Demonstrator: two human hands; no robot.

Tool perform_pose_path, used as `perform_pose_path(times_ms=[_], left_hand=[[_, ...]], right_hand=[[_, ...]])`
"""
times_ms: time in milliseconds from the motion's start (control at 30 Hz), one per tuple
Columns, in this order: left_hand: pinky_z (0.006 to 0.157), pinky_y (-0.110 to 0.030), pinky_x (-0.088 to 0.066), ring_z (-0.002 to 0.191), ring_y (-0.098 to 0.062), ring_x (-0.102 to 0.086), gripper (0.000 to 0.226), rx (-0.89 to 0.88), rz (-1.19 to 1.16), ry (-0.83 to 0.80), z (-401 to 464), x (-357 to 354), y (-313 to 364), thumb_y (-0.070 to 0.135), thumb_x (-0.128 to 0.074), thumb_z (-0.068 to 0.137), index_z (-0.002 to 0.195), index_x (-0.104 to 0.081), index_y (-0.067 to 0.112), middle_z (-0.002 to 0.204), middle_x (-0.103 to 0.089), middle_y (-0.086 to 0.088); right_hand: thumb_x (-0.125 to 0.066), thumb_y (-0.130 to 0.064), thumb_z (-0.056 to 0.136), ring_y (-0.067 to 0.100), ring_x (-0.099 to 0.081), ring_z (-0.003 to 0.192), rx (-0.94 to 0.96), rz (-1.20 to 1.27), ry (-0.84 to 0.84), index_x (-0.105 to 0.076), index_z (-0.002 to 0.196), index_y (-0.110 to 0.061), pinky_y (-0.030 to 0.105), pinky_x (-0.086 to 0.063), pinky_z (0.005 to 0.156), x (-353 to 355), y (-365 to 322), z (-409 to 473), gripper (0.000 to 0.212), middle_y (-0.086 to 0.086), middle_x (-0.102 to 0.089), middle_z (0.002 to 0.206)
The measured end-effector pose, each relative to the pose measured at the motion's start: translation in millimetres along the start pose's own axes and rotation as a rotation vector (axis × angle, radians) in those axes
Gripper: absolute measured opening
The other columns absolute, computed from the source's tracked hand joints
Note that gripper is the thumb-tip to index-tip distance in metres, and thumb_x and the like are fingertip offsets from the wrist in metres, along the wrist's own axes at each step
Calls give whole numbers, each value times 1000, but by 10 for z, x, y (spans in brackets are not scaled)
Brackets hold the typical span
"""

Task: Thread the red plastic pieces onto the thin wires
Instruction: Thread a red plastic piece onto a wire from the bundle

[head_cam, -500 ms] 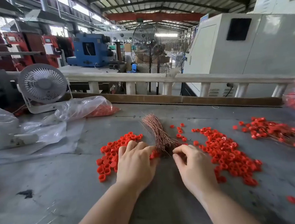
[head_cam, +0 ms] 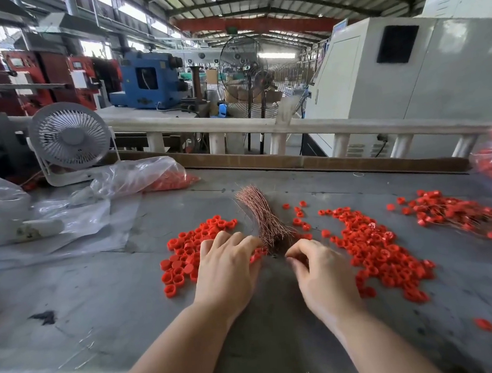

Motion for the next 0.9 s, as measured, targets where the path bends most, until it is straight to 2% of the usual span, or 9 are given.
perform_pose_path(times_ms=[133, 233, 367, 567, 700, 833, 900], left_hand=[[89, -25, -21, 107, -10, -40, 26, 21, -46, 9, -17, 18, -13, 40, -49, 92, 116, -56, 38, 109, -57, 17], [87, -24, -23, 103, -10, -40, 22, 39, -59, 10, -15, 19, -39, 40, -50, 91, 110, -60, 37, 105, -58, 17], [82, -25, -24, 100, -11, -41, 19, 28, -79, 3, -7, 10, -23, 38, -52, 91, 107, -62, 34, 102, -59, 15], [82, -27, -26, 98, -14, -45, 18, -9, -116, 20, -3, 15, 0, 33, -55, 90, 104, -65, 30, 98, -61, 13], [84, -29, -30, 98, -17, -48, 19, -18, -163, 54, -11, 43, 15, 27, -60, 87, 105, -66, 27, 98, -63, 10], [85, -31, -36, 97, -19, -51, 34, -20, -224, 94, -19, 92, 24, 20, -65, 83, 117, -61, 26, 95, -59, 7], [87, -35, -41, 97, -19, -52, 35, -43, -256, 89, -16, 108, 45, 17, -68, 82, 116, -64, 24, 97, -57, 3]], right_hand=[[-59, -26, 87, 15, -53, 105, -10, -117, -29, -65, 104, -24, 31, -35, 92, -26, 29, -4, 17, -7, -60, 103], [-55, -36, 89, 11, -46, 113, -33, -232, -67, -61, 110, -32, 27, -25, 90, -59, 81, -5, 22, -12, -55, 110], [-55, -27, 90, 13, -47, 106, 7, -215, -99, -63, 96, -28, 28, -27, 85, -102, 63, -3, 10, -10, -58, 103], [-60, -23, 87, 14, -50, 97, 37, -187, -40, -67, 88, -27, 27, -23, 75, -58, 40, 9, 8, -8, -59, 92], [-69, -11, 80, 21, -53, 86, 51, -105, 37, -71, 79, -19, 34, -35, 79, 12, 5, 14, 8, -4, -62, 80], [-71, -2, 74, 25, -56, 80, 123, -59, 60, -72, 79, -14, 37, -41, 76, 39, -58, -2, 13, -1, -65, 77], [-73, -1, 72, 26, -57, 76, 170, -60, 87, -71, 77, -14, 39, -44, 72, 58, -98, -12, 15, -2, -65, 75]])
Point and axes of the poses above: each hand's wrist, its own z-axis towards the middle knuckle, its own x-axis out of the back of the hand, y = z × x, the point moved 5 cm from there along z, towards the middle knuckle
